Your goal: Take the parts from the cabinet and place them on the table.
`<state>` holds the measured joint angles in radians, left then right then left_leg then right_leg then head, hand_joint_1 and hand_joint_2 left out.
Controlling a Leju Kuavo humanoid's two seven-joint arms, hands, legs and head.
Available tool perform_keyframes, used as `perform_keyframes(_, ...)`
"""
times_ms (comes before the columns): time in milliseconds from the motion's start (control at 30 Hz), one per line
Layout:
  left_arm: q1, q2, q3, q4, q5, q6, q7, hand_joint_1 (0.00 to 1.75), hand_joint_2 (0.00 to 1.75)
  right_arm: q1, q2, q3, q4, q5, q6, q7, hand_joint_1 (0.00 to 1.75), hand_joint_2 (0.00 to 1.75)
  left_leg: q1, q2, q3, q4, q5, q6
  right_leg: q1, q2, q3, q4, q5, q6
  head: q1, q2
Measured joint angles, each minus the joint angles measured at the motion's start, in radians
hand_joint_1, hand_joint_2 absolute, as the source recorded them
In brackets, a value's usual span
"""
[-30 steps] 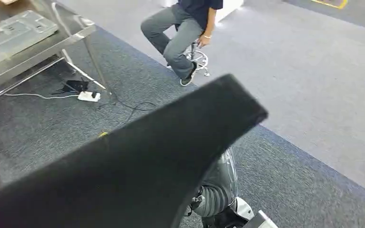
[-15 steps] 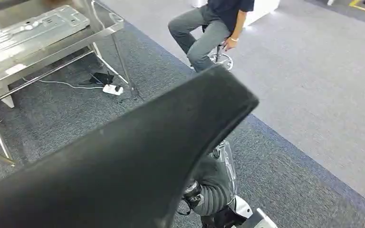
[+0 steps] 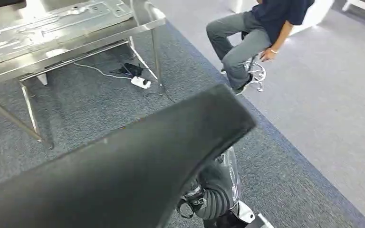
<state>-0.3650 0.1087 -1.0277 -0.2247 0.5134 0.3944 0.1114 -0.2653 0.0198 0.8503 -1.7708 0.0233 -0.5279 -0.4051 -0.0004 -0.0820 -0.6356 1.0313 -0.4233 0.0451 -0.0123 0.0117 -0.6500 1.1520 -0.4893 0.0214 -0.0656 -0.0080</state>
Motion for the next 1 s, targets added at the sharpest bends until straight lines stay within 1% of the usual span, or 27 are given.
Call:
perform_keyframes(33,-0.002,-0.004,-0.002,0.0,-0.002,0.001,0.003,0.0,1.75,0.0,0.0,0.0,-0.002,0.001,0.003,0.0,1.61,1.75,0.002,-0.012,-0.001,0.003,-0.003,-0.004,-0.004,0.039,0.032,-0.082,0.032,-0.003,0.001,0.0)
perform_keyframes(67,-0.005,-0.006,-0.002,0.0,-0.003,0.001,0.005,0.0,1.75,0.001,0.0,0.0,-0.004,0.001,0.003,0.0,1.61,1.75,-0.005,-0.022,-0.008,0.011,-0.006,-0.011,-0.004,0.066,0.038,-0.101,0.022,-0.001,0.002,0.0)
perform_keyframes(100,-0.007,-0.008,-0.003,0.0,-0.003,0.002,0.006,0.0,1.75,0.002,-0.001,0.0,-0.006,0.001,0.003,0.0,1.61,1.75,-0.002,-0.026,-0.009,0.009,-0.003,-0.015,-0.006,0.051,0.04,-0.1,0.026,-0.005,0.0,0.0)
perform_keyframes(133,-0.008,-0.008,-0.005,0.0,-0.003,0.002,0.006,0.0,1.75,0.003,-0.001,0.0,-0.007,0.001,0.003,0.001,1.61,1.75,-0.001,-0.033,-0.011,0.007,-0.002,-0.02,-0.002,0.046,0.041,-0.1,0.026,-0.007,0.001,0.0)
perform_keyframes(167,-0.008,-0.008,-0.008,0.0,-0.003,0.003,0.006,0.0,1.75,0.002,-0.001,0.0,-0.007,0.001,0.003,0.001,1.61,1.75,0.003,-0.043,-0.011,0.001,0.0,-0.028,0.003,0.039,0.043,-0.1,0.026,-0.014,0.001,0.0)
perform_keyframes(200,-0.007,-0.006,-0.011,0.0,-0.003,0.003,0.006,0.0,1.75,0.002,-0.001,0.0,-0.008,0.001,0.003,0.001,1.61,1.75,0.002,-0.049,-0.012,0.002,0.0,-0.034,-0.004,0.027,0.047,-0.109,0.031,-0.022,0.002,0.0)
perform_keyframes(233,-0.004,-0.006,-0.013,0.0,-0.003,0.003,0.006,0.0,1.75,0.002,-0.001,0.0,-0.009,0.001,0.003,0.001,1.61,1.75,0.001,-0.005,-0.016,0.014,-0.007,-0.035,-0.007,0.015,0.056,-0.116,0.033,-0.027,0.001,0.0)
perform_keyframes(267,-0.005,-0.008,-0.015,0.0,-0.003,0.003,0.007,0.0,1.75,0.002,-0.001,0.0,-0.01,0.001,0.005,0.001,1.61,1.75,-0.003,0.041,-0.031,0.05,-0.031,-0.04,-0.005,0.008,0.061,-0.121,0.032,-0.029,-0.006,0.0)
perform_keyframes(300,-0.007,-0.01,-0.016,0.0,-0.003,0.003,0.006,0.0,1.75,0.002,-0.001,0.0,-0.012,0.002,0.005,0.001,1.61,1.75,0.001,0.057,-0.063,0.113,-0.064,-0.045,-0.003,-0.006,0.063,-0.121,0.03,-0.033,-0.006,0.0)
perform_keyframes(367,-0.008,-0.013,-0.016,0.0,-0.003,0.003,0.006,0.0,1.75,0.003,-0.001,0.0,-0.013,0.002,0.006,0.001,1.61,1.75,0.007,0.067,-0.137,0.255,-0.117,-0.051,0.0,-0.031,0.065,-0.12,0.026,-0.039,-0.007,0.0)
perform_keyframes(400,-0.008,-0.013,-0.017,0.0,-0.003,0.003,0.006,0.0,1.75,0.003,-0.001,0.0,-0.013,0.002,0.006,0.001,1.61,1.75,0.008,0.067,-0.157,0.288,-0.121,-0.054,0.0,-0.042,0.066,-0.12,0.024,-0.039,-0.006,0.0)
perform_keyframes(433,-0.008,-0.013,-0.018,0.0,-0.003,0.003,0.006,0.0,1.75,0.004,-0.001,0.0,-0.013,0.002,0.006,0.002,1.61,1.75,0.011,0.069,-0.155,0.279,-0.103,-0.055,0.0,-0.054,0.067,-0.12,0.022,-0.038,-0.008,0.0)
perform_keyframes(467,-0.007,-0.013,-0.018,0.0,-0.002,0.003,0.006,0.0,1.75,0.004,-0.001,0.0,-0.013,0.002,0.006,0.003,1.61,1.75,0.012,0.073,-0.132,0.231,-0.07,-0.055,0.0,-0.066,0.07,-0.12,0.019,-0.037,-0.007,0.0)
perform_keyframes(500,-0.007,-0.013,-0.018,0.0,-0.001,0.003,0.006,0.0,1.75,0.003,-0.001,0.0,-0.013,0.002,0.006,0.005,1.61,1.75,0.012,0.084,-0.091,0.154,-0.028,-0.055,0.0,-0.077,0.075,-0.12,0.015,-0.034,-0.007,0.0)
perform_keyframes(533,-0.007,-0.012,-0.018,0.0,0.0,0.003,0.005,0.0,1.75,0.003,-0.001,0.0,-0.013,0.005,0.007,0.008,1.61,1.75,0.012,0.111,-0.038,0.06,0.013,-0.052,0.0,-0.088,0.083,-0.12,0.009,-0.03,-0.007,0.0)
perform_keyframes(567,-0.007,-0.013,-0.018,0.0,0.003,0.002,0.004,0.0,1.75,0.001,-0.001,0.0,-0.013,0.006,0.006,0.011,1.61,1.75,0.0,0.163,-0.015,0.014,-0.005,-0.051,0.003,-0.096,0.088,-0.122,0.005,-0.024,-0.006,0.0)
perform_keyframes(600,-0.009,-0.013,-0.018,0.0,0.01,0.001,0.002,0.0,1.75,-0.006,-0.001,0.0,-0.012,0.005,0.006,0.017,1.61,1.75,-0.005,0.15,-0.01,0.003,0.0,-0.035,0.013,-0.105,0.088,-0.118,-0.001,-0.016,-0.005,0.0)
perform_keyframes(700,0.001,-0.006,-0.018,0.0,0.027,0.001,-0.006,0.0,1.75,-0.015,-0.001,0.0,-0.01,-0.015,0.015,0.015,1.61,1.75,-0.008,0.116,-0.013,0.002,-0.004,-0.02,0.014,-0.136,0.1,-0.126,-0.007,-0.003,-0.002,0.0)
perform_keyframes(733,0.005,-0.005,-0.018,0.0,0.034,0.001,-0.01,0.0,1.75,-0.019,-0.001,0.0,-0.01,-0.023,0.018,0.014,1.61,1.75,0.0,0.102,-0.004,-0.006,0.0,-0.011,0.009,-0.13,0.095,-0.121,-0.017,0.006,-0.002,0.0)
perform_keyframes(767,0.008,-0.005,-0.018,0.0,0.037,0.001,-0.016,0.0,1.75,-0.022,0.0,0.0,-0.007,-0.031,0.024,0.013,1.61,1.75,-0.001,0.092,-0.001,-0.008,0.0,-0.01,0.004,-0.082,0.091,-0.095,-0.033,0.009,0.003,0.0)
perform_keyframes(800,0.009,0.0,-0.018,0.0,0.041,0.001,-0.017,0.0,1.75,-0.024,-0.001,0.0,-0.007,-0.037,0.027,0.008,1.61,1.75,-0.001,0.085,0.001,-0.008,0.0,-0.002,0.004,-0.044,0.059,-0.028,-0.067,0.009,0.007,0.0)
perform_keyframes(833,0.01,0.003,-0.018,0.0,0.042,0.002,-0.018,0.0,1.75,-0.023,-0.001,0.0,-0.006,-0.04,0.028,0.005,1.61,1.75,-0.001,0.072,0.0,-0.008,-0.001,0.004,0.004,-0.027,0.013,0.058,-0.103,0.009,0.008,0.0)
perform_keyframes(867,0.013,0.003,-0.018,0.0,0.045,0.002,-0.019,0.0,1.75,-0.023,-0.001,0.0,-0.004,-0.044,0.032,0.0,1.61,1.75,-0.002,0.057,0.0,-0.008,-0.002,0.005,0.004,-0.021,-0.032,0.136,-0.13,0.009,0.008,0.0)
perform_keyframes(900,0.017,0.003,-0.018,0.0,0.049,0.002,-0.021,0.0,1.75,-0.023,-0.002,0.0,-0.003,-0.044,0.035,-0.002,1.61,1.75,-0.005,0.049,0.0,-0.007,-0.003,0.006,0.004,-0.018,-0.064,0.187,-0.137,0.008,0.008,0.0)
perform_keyframes(933,0.022,0.003,-0.018,0.0,0.052,0.002,-0.022,0.0,1.75,-0.022,-0.003,0.0,-0.002,-0.044,0.038,-0.002,1.61,1.75,-0.006,0.042,0.002,-0.007,-0.004,0.009,0.004,-0.016,-0.076,0.191,-0.119,0.006,0.008,0.0)
perform_keyframes(967,0.028,0.004,-0.018,0.0,0.054,0.002,-0.024,0.0,1.75,-0.022,-0.004,0.0,-0.002,-0.044,0.041,-0.002,1.61,1.75,-0.006,0.029,0.005,-0.006,-0.005,0.009,0.004,-0.015,-0.063,0.148,-0.08,0.003,0.009,0.0)
perform_keyframes(1000,0.035,0.005,-0.018,0.0,0.056,0.002,-0.026,0.0,1.75,-0.022,-0.005,0.0,-0.001,-0.043,0.042,-0.002,1.61,1.75,-0.006,0.021,0.009,-0.005,-0.007,0.009,0.004,-0.013,-0.033,0.067,-0.028,-0.001,0.008,0.0)
